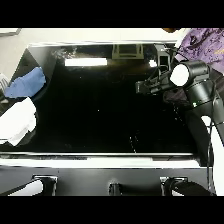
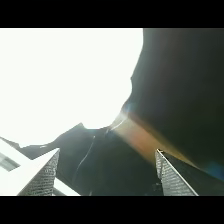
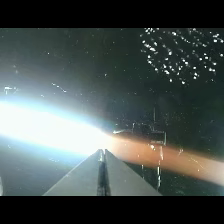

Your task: Fold the clothes and pants, and hang the long-sleeved shirts on hangers.

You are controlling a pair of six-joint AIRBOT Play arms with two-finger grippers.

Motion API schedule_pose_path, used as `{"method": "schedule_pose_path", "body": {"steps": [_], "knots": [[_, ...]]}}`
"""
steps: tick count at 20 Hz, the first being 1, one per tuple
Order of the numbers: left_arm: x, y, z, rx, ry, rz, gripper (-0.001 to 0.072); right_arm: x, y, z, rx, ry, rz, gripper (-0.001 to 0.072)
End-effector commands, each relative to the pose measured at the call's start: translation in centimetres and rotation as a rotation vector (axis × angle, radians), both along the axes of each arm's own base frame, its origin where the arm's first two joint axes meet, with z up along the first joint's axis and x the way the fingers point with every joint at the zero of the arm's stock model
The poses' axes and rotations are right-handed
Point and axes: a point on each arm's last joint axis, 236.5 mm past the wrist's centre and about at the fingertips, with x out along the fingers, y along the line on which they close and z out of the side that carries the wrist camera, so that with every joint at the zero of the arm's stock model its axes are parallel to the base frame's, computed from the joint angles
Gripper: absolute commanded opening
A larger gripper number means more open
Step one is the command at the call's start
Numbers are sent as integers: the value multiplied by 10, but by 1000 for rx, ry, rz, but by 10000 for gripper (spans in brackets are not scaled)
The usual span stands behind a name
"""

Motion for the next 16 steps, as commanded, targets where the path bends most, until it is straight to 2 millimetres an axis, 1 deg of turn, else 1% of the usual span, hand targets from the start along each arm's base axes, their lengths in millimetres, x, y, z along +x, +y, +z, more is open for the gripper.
{"method": "schedule_pose_path", "body": {"steps": [1,3,5,7,11,12,13,14,16], "knots": [[-29,52,-63,8,24,135,720,0,0,0,0,-1,0,27],[-33,64,-89,19,3,159,720,1,1,1,2,-5,0,27],[-29,74,-107,34,-55,174,720,2,1,2,7,-13,-1,28],[-24,79,-123,32,-95,188,720,2,2,2,11,-10,0,27],[-21,81,-159,7,-57,185,720,0,6,2,30,-1,-3,27],[-22,76,-166,-19,-44,192,493,0,6,2,33,1,-8,28],[-24,70,-170,-47,-28,199,123,0,6,2,34,1,-9,29],[-25,63,-171,-74,-21,197,15,0,6,2,34,1,-9,29],[-18,38,-169,-152,-20,138,15,0,6,2,32,4,-8,31]]}}
